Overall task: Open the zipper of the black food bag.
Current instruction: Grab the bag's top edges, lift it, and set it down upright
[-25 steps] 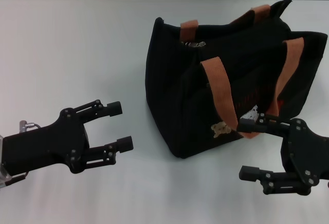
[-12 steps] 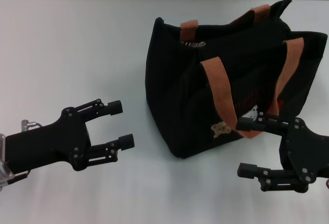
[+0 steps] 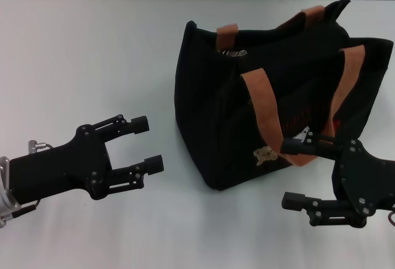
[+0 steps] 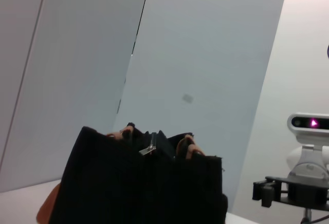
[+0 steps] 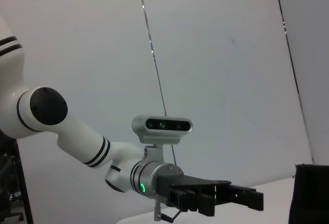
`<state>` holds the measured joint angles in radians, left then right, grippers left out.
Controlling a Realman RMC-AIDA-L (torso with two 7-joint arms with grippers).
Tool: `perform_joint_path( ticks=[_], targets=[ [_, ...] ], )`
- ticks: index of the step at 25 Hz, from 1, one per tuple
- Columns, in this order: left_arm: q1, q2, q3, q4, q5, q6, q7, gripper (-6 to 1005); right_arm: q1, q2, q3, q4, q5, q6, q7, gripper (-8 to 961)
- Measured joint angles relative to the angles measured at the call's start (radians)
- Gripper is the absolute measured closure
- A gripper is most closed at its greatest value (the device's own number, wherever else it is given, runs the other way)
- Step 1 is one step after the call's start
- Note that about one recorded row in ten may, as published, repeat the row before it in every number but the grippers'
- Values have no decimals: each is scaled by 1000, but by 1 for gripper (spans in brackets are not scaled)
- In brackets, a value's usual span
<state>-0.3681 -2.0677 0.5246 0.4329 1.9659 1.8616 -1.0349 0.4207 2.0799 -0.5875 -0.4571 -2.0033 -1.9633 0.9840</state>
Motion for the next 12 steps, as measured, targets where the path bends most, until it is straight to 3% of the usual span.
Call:
perform_joint_path(
  ticks=[8,12],
  targets=[
    [-6,-1,0,-28,-15,6,8,189,-23,-2,4,-7,0,-5,0,128],
    [-15,-3,3,-72,-27,-15,23,189,-55,-13,60,-9,0,4,-2,128]
  ],
)
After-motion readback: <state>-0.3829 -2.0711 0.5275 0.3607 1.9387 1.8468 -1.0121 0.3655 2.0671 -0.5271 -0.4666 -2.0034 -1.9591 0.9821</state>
